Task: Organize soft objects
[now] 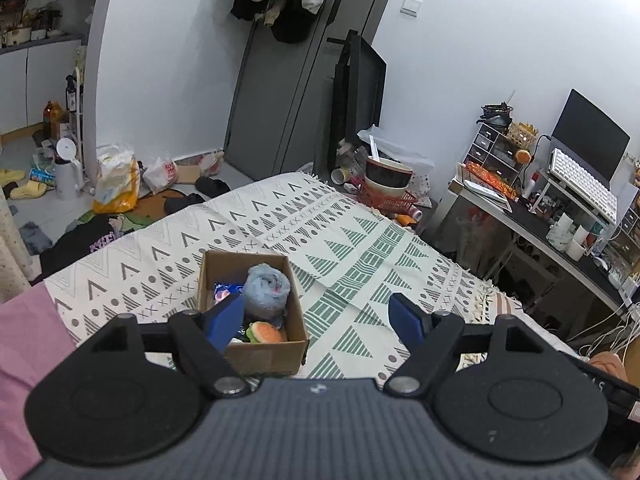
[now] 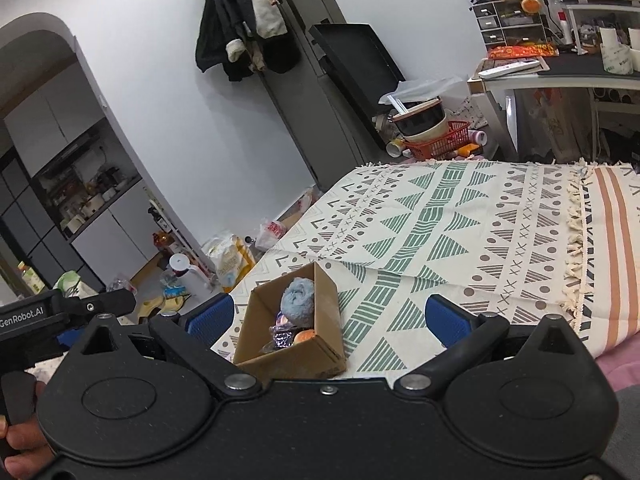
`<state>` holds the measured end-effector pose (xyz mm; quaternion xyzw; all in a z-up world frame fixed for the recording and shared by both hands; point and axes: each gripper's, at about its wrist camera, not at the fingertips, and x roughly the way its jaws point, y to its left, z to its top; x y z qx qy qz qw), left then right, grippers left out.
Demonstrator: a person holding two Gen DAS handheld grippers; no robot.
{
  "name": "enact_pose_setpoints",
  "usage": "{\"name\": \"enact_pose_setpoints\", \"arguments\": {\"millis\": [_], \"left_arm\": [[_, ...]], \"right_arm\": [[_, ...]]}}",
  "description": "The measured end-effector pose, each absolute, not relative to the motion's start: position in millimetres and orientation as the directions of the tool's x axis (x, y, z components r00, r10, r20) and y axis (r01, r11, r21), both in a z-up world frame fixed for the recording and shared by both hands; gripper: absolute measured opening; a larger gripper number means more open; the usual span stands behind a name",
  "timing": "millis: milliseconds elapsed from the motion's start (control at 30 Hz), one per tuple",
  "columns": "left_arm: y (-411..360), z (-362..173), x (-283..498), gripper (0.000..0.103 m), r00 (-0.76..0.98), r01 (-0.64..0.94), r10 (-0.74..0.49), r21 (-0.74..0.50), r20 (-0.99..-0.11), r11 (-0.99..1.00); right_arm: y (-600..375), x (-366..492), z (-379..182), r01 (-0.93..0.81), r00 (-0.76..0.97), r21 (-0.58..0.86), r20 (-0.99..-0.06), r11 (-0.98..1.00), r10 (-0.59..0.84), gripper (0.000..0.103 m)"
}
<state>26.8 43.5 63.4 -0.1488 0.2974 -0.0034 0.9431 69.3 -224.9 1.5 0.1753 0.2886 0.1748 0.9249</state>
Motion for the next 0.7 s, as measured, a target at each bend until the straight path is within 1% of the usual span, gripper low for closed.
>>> {"name": "enact_pose_setpoints", "arguments": {"millis": [267,433,600,700], "left_arm": [[34,71,4,0.078,0.830,-0.056,-0.094,-0.251,-0.549,0.966],[27,68,-6,0.078,0.804,-0.038,-0.110,-0.236,-0.585,0.971],[14,67,-22,0.085,0.803,-0.039,-0.045,-0.127,-0.594,0.991],[11,67,-29,0.090,0.792,-0.040,-0.035,-0.109,-0.609,0.993]], "right_arm": [[-233,48,6,-0.248,0.779,0.406,-0.456,0.880,0.430,0.103],[-238,36,6,-0.260,0.771,0.390,-0.467,0.883,0.434,0.103],[-248,25,5,-0.263,0.740,0.422,-0.489,0.867,0.462,0.103],[-249,18,6,-0.276,0.728,0.412,-0.500,0.868,0.469,0.103]]}}
